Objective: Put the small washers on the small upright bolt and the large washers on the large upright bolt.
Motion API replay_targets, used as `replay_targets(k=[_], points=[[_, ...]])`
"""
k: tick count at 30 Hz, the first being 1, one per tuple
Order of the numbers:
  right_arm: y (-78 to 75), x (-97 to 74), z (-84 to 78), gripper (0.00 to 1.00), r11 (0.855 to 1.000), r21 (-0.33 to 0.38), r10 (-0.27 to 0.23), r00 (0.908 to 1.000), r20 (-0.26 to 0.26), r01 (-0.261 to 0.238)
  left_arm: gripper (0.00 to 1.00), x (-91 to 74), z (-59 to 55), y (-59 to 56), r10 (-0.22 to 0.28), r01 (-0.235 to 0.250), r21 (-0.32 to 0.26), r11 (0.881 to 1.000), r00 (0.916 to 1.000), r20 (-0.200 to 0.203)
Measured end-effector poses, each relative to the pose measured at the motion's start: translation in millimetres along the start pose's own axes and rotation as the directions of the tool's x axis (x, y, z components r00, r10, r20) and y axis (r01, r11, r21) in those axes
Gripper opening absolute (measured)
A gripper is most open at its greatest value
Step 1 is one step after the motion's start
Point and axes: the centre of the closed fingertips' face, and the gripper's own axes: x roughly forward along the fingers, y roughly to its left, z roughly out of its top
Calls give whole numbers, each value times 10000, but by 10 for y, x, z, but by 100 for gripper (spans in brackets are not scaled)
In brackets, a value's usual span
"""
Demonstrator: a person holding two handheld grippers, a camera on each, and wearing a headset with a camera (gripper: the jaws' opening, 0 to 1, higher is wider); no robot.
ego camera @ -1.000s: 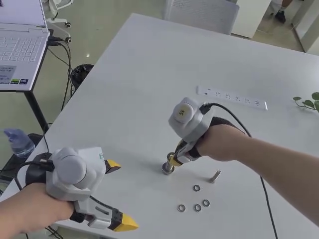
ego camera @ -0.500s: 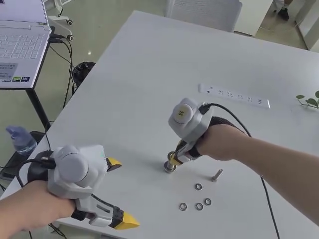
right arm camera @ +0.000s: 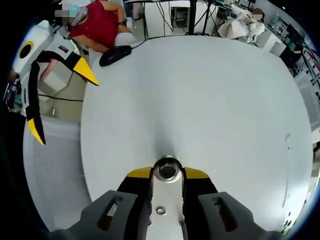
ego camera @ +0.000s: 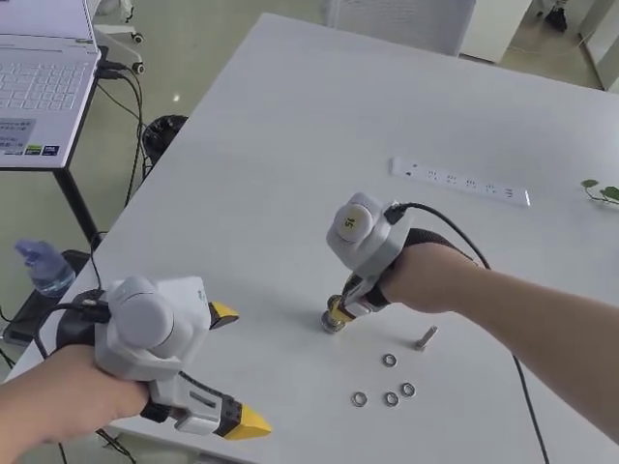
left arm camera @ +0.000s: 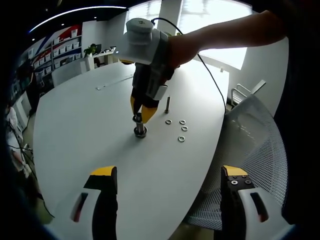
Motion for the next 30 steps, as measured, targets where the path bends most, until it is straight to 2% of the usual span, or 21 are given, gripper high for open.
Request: replay_targets(k=[16,30], points=[[-7,198,-72,22,10000,12,45,9998,-214,-45,84,7,-52,43,-47,45,-99,9999,9999,-119],[-18,288,-96,22,10000,-28,12,9993,-373,-13,84,17,-39,52,-109,107,-95,9999,9999,-123]])
